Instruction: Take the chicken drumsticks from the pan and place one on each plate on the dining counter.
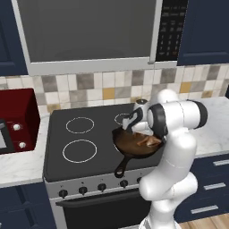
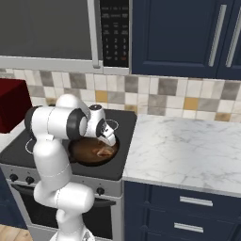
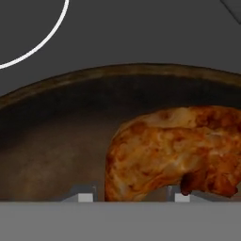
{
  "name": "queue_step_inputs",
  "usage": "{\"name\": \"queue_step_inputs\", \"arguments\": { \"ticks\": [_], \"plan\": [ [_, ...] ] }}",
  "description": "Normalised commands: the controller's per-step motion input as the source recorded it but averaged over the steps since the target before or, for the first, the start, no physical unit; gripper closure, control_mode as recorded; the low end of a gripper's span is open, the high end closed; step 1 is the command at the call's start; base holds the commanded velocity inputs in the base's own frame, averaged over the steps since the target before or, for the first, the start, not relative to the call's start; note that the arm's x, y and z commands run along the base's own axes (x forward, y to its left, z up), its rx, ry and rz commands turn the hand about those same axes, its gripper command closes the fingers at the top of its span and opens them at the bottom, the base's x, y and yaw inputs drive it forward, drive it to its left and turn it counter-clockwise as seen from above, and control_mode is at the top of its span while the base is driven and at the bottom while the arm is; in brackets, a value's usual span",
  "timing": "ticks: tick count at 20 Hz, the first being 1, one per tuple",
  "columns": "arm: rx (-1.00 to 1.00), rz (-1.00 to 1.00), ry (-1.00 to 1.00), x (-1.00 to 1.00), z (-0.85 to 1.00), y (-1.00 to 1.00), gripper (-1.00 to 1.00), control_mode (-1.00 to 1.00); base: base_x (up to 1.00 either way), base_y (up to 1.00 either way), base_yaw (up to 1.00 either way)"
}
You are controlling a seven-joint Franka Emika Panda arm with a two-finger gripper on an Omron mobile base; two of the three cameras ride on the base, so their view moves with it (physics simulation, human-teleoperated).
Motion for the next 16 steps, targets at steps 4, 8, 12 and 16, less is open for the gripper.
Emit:
{"name": "queue_step_inputs", "arguments": {
  "ticks": [4,8,12,16],
  "plan": [
    [0.0,0.0,-0.02,-0.25,0.07,0.0,1.0,-1.0,0.0,0.0,0.0],
    [0.0,0.0,-0.1,-0.3,0.6,0.0,1.0,-1.0,0.0,0.0,0.0],
    [0.0,0.0,-0.1,-0.46,0.76,-0.03,1.0,-1.0,0.0,0.0,0.0],
    [0.0,0.0,-0.01,-0.59,0.8,0.0,1.0,-1.0,0.0,0.0,0.0]
  ]
}}
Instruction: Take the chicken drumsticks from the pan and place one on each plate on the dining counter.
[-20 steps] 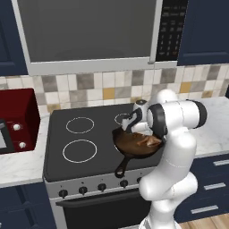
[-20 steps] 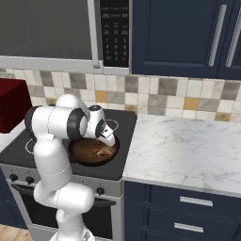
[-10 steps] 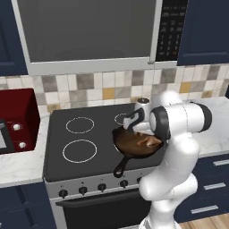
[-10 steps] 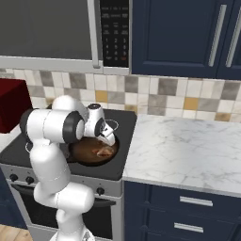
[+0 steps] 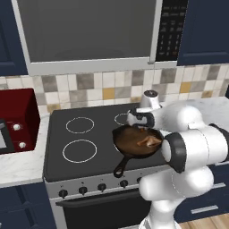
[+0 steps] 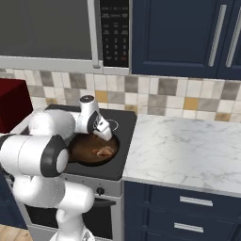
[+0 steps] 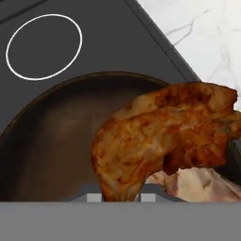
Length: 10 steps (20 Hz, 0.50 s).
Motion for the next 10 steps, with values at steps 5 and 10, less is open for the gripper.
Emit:
{"name": "queue_step_inputs", "arguments": {
  "ticks": [5,10],
  "plan": [
    [0.0,-0.01,0.0,-0.7,0.69,0.0,1.0,-1.0,0.0,0.0,0.0],
    [0.0,0.0,0.0,-0.71,0.58,0.0,1.0,-1.0,0.0,0.0,0.0]
  ]
}}
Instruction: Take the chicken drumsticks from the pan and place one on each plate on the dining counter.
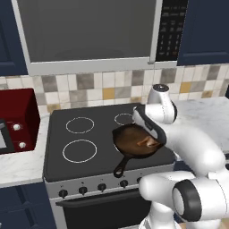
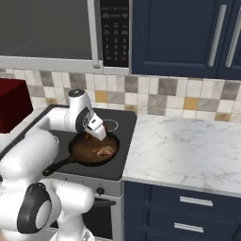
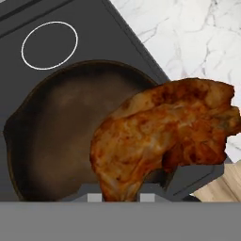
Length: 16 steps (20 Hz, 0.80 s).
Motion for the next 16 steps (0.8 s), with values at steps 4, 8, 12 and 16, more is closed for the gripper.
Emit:
{"name": "queue_step_inputs", "arguments": {
  "ticks": [4,8,12,16],
  "plan": [
    [0.0,-0.03,0.0,-0.69,0.33,0.0,1.0,-1.0,0.0,0.0,0.0],
    [0.0,0.0,-0.01,-0.68,0.25,-0.03,1.0,-1.0,0.0,0.0,0.0],
    [0.02,0.0,-0.07,-0.64,0.31,-0.06,1.0,-1.0,0.0,0.0,0.0],
    [0.01,0.0,0.02,-0.32,0.21,0.0,1.0,-1.0,0.0,0.0,0.0]
  ]
}}
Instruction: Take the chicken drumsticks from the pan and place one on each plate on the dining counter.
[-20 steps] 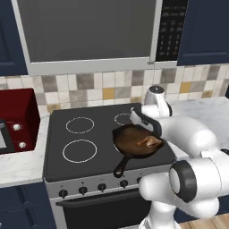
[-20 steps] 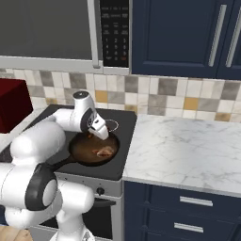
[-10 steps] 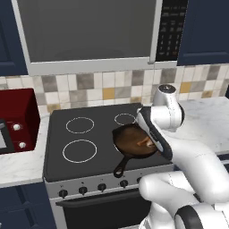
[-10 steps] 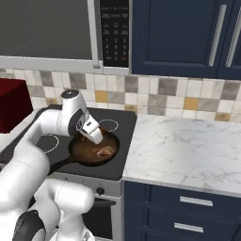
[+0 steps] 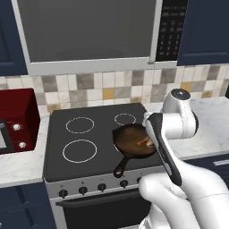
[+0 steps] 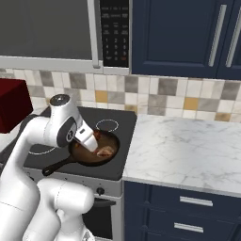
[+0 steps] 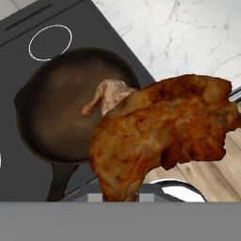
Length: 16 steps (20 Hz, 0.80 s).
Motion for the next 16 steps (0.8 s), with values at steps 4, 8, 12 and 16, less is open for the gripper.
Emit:
{"name": "queue_step_inputs", "arguments": {
  "ticks": [4,8,12,16],
  "plan": [
    [-0.01,0.0,0.0,-0.04,0.0,0.0,1.0,-1.0,0.0,0.0,0.0],
    [0.0,0.0,0.0,0.0,0.0,0.0,1.0,-1.0,0.0,0.0,0.0],
    [0.0,0.0,0.0,0.0,0.0,0.0,1.0,1.0,-0.25,-0.02,0.0],
    [0.0,0.0,0.0,0.0,0.0,0.0,1.0,1.0,-0.52,-0.16,0.1]
  ]
}}
